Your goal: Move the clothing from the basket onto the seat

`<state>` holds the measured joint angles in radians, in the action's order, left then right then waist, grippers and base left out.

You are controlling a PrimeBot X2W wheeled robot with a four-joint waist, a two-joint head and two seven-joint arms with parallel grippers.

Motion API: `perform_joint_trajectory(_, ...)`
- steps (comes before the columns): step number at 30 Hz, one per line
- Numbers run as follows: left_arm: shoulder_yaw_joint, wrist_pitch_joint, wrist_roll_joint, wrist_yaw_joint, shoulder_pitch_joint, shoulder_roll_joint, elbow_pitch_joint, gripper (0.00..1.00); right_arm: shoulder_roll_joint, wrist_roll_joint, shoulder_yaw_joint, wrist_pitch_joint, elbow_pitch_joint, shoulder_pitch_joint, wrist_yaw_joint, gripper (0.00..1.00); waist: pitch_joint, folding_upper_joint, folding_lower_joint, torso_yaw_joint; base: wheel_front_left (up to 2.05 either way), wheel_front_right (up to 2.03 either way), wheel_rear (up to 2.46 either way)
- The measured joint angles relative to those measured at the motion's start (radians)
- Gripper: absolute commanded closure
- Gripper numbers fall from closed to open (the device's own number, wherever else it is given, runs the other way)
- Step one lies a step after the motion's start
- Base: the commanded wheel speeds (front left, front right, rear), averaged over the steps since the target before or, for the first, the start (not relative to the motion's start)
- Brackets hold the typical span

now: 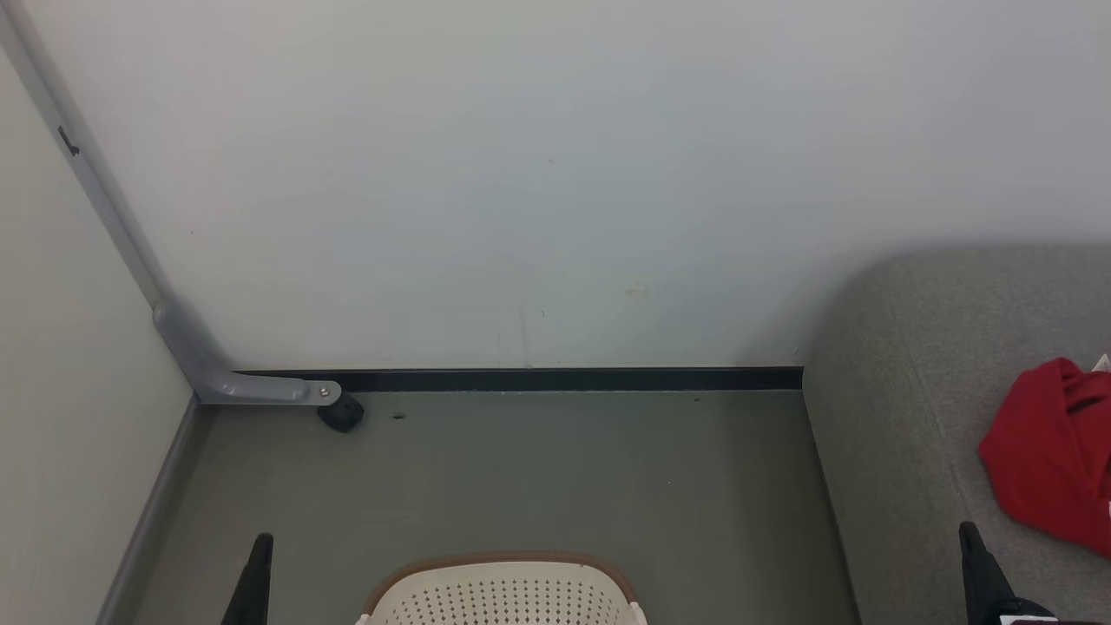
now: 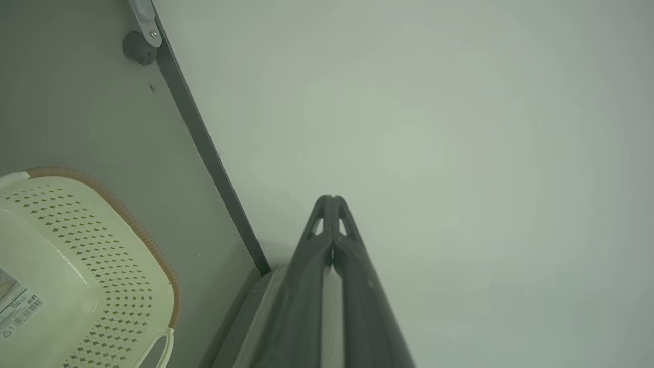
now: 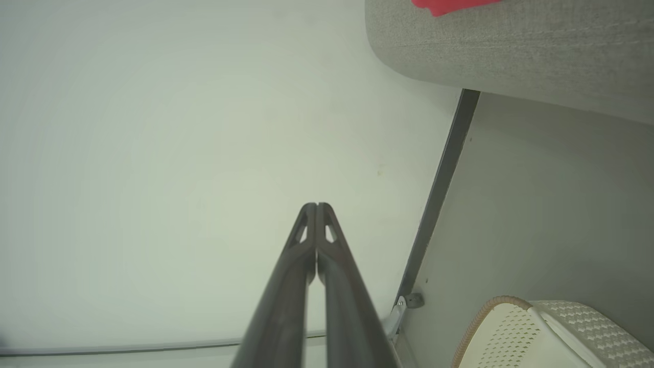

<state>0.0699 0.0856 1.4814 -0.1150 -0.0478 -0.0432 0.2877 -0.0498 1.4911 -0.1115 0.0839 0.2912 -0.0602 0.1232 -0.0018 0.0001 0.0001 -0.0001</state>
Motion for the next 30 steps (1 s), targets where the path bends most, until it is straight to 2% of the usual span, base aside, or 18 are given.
perform_joint_trajectory(7,0.014,0.023,0.097,-0.002,-0.015,0.001,0.006,1.00,0.005,0.096,-0.022,0.024,0.004,-0.016,0.000,1.00,0.004,0.0000,-0.0002,0.000,0.00,0.00,0.00)
perform_joint_trajectory(10,0.015,0.023,0.115,-0.009,-0.019,0.001,0.007,1.00,0.006,0.103,-0.026,0.029,0.005,-0.017,0.000,1.00,0.004,0.0000,-0.0001,0.000,0.00,0.00,0.00)
perform_joint_trajectory(30,0.016,0.023,0.118,-0.009,-0.027,0.003,0.008,1.00,0.006,0.103,-0.026,0.029,0.006,-0.017,0.000,1.00,0.004,0.0000,-0.0001,0.000,0.00,0.00,0.00)
